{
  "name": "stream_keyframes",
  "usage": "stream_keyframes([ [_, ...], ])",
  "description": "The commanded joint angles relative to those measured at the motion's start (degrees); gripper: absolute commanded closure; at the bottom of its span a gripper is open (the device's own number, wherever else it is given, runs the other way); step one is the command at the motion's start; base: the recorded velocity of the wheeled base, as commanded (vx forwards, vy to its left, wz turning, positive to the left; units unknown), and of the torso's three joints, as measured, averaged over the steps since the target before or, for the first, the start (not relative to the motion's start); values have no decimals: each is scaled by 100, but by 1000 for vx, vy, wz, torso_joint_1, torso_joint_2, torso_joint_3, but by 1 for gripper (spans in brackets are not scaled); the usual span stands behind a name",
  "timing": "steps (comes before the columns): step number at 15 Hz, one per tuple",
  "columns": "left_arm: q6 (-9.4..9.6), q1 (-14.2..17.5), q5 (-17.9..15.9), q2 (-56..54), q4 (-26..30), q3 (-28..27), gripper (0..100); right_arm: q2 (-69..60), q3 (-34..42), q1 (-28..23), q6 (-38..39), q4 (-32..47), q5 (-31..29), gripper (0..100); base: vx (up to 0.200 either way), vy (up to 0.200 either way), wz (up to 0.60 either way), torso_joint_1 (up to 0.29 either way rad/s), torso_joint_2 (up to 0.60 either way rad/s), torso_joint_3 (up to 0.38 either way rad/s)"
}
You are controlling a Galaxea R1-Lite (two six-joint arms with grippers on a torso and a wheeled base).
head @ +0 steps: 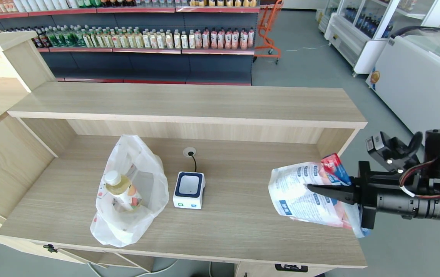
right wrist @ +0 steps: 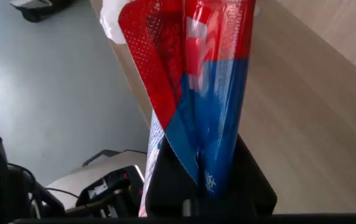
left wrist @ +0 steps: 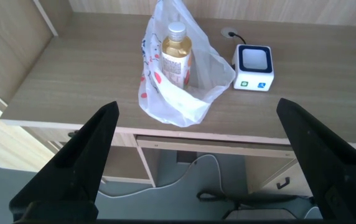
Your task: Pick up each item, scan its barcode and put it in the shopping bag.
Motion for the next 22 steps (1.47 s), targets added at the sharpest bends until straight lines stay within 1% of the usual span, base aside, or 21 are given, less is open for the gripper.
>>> stream_keyframes([
  [1,-4,0,1,0,-1,1,0,-93,111,-385,-214,19,-355,100,0,0,0,0,0,0],
  [6,-4,0,1,0,-1,1,0,-629,805,-412,-170,19,-443,100,0,0,0,0,0,0],
  [7,4,0,1,0,-1,1,0,-699,840,-482,-38,19,-443,100,0,0,0,0,0,0],
  [9,22,0,1,0,-1,1,0,-1191,989,-508,481,63,-461,100,0,0,0,0,0,0],
  [11,13,0,1,0,-1,1,0,-1455,1244,-499,551,63,-417,100,0,0,0,0,0,0],
  [13,40,0,1,0,-1,1,0,-1508,1323,-508,691,55,-417,100,0,200,0,0,0,5],
  [16,48,0,1,0,-1,1,0,-1569,1271,-499,920,46,-417,100,0,0,0,0,0,0],
  [19,40,0,1,0,-1,1,0,-1736,1288,-499,1087,55,-259,100,0,200,0,-1,-1,2],
  [22,40,0,1,0,7,1,0,-1859,1306,-499,1280,63,-241,100,0,200,0,2,1,5],
])
